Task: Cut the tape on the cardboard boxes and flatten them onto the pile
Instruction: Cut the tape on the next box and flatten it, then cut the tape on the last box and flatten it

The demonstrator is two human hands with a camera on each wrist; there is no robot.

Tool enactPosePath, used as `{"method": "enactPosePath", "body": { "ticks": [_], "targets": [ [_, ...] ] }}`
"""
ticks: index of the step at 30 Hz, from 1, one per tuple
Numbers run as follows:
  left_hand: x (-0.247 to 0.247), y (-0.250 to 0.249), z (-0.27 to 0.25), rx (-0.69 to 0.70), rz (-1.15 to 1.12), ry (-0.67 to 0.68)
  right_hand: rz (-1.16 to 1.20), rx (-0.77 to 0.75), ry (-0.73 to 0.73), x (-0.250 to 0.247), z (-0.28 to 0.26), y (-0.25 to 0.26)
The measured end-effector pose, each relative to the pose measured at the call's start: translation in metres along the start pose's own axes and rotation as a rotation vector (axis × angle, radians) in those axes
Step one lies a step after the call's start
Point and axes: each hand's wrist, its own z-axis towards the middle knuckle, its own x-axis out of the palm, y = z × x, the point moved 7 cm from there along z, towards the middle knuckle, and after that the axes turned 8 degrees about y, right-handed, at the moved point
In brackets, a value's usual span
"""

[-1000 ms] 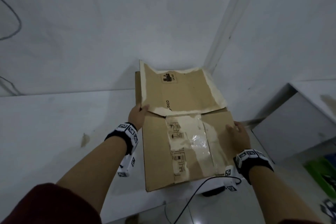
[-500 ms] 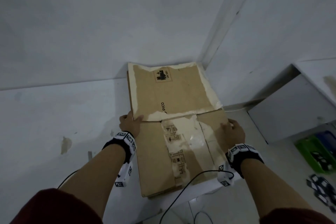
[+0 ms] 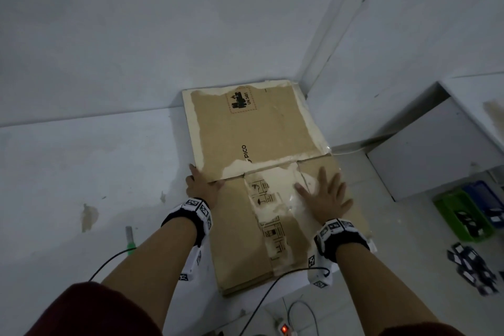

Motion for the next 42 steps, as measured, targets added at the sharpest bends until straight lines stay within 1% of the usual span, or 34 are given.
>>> {"method": "enactPosePath", "body": {
  "ticks": [3,4,5,6,7,9,11,13,15,17,18,20,23,25,27,30,34,37,42],
  "targets": [
    [0.000,0.001,0.000,0.066,-0.053,0.058,-0.033,0.033,0.091,-0.005,0.000,0.002],
    [0.000,0.001,-0.004,0.101,-0.069,0.080,-0.034,0.038,0.099,-0.008,0.000,0.003],
    [0.001,0.002,-0.009,0.143,-0.070,0.100,-0.035,0.038,0.086,-0.011,-0.003,0.005],
    [0.000,0.004,-0.014,0.178,-0.063,0.109,-0.030,0.029,0.043,-0.012,-0.007,0.008],
    [-0.001,0.008,-0.019,0.200,-0.054,0.110,-0.019,0.008,-0.033,-0.015,-0.013,0.013],
    [-0.009,0.021,-0.028,0.192,-0.063,0.088,0.076,-0.102,-0.199,-0.014,-0.032,0.027],
    [-0.024,0.038,-0.038,0.182,-0.081,0.043,0.197,-0.293,-0.306,-0.001,-0.059,0.047],
    [-0.046,0.059,-0.051,0.195,-0.075,-0.033,0.221,-0.454,-0.326,0.022,-0.088,0.071],
    [-0.072,0.083,-0.071,0.194,-0.072,-0.122,0.164,-0.590,-0.302,0.051,-0.117,0.096],
    [-0.098,0.111,-0.094,0.181,-0.069,-0.203,0.203,-0.723,-0.261,0.074,-0.154,0.123],
    [-0.111,0.127,-0.106,0.163,-0.071,-0.235,0.242,-0.779,-0.220,0.086,-0.172,0.135],
    [-0.137,0.164,-0.130,0.115,-0.079,-0.295,0.300,-0.845,-0.103,0.112,-0.206,0.157],
    [-0.175,0.222,-0.167,0.044,-0.089,-0.386,0.230,-0.935,0.069,0.154,-0.246,0.189],
    [-0.202,0.260,-0.194,-0.007,-0.104,-0.447,0.173,-0.997,0.151,0.176,-0.275,0.211],
    [-0.226,0.295,-0.218,-0.054,-0.129,-0.514,0.167,-1.082,0.215,0.193,-0.305,0.232],
    [-0.258,0.341,-0.256,-0.099,-0.173,-0.619,0.107,-1.186,0.336,0.219,-0.345,0.261],
    [-0.297,0.397,-0.302,-0.149,-0.233,-0.729,0.004,-1.231,0.488,0.261,-0.392,0.306],
    [-0.336,0.442,-0.331,-0.182,-0.272,-0.790,-0.062,-1.285,0.533,0.295,-0.437,0.346],
    [-0.417,0.522,-0.374,-0.211,-0.313,-0.858,-0.060,-1.350,0.617,0.364,-0.532,0.420]
  ]
}}
